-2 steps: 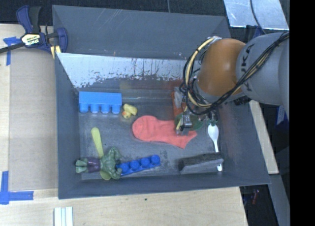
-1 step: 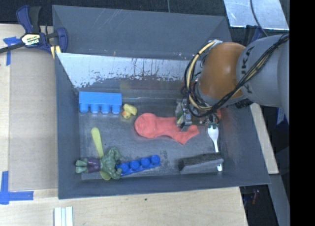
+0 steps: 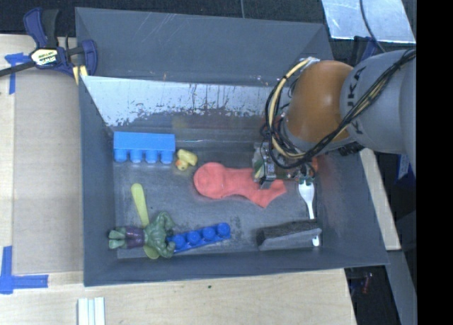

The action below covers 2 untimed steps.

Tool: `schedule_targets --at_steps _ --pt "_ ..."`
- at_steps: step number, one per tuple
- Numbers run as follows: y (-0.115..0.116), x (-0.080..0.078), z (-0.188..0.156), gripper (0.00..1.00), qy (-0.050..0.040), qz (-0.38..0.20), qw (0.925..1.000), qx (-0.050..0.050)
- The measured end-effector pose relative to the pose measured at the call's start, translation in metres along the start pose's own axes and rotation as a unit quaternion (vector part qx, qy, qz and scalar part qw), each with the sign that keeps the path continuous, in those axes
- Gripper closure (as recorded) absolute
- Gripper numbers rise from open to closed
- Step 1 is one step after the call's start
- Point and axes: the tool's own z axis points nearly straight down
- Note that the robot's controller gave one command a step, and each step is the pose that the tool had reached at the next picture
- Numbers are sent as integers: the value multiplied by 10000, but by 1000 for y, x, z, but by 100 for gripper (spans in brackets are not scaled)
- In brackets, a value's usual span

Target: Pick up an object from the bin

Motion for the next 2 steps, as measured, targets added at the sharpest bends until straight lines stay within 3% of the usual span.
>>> schedule_targets --at_steps 2 --pt "13 1 -144 100 24 117 9999 1"
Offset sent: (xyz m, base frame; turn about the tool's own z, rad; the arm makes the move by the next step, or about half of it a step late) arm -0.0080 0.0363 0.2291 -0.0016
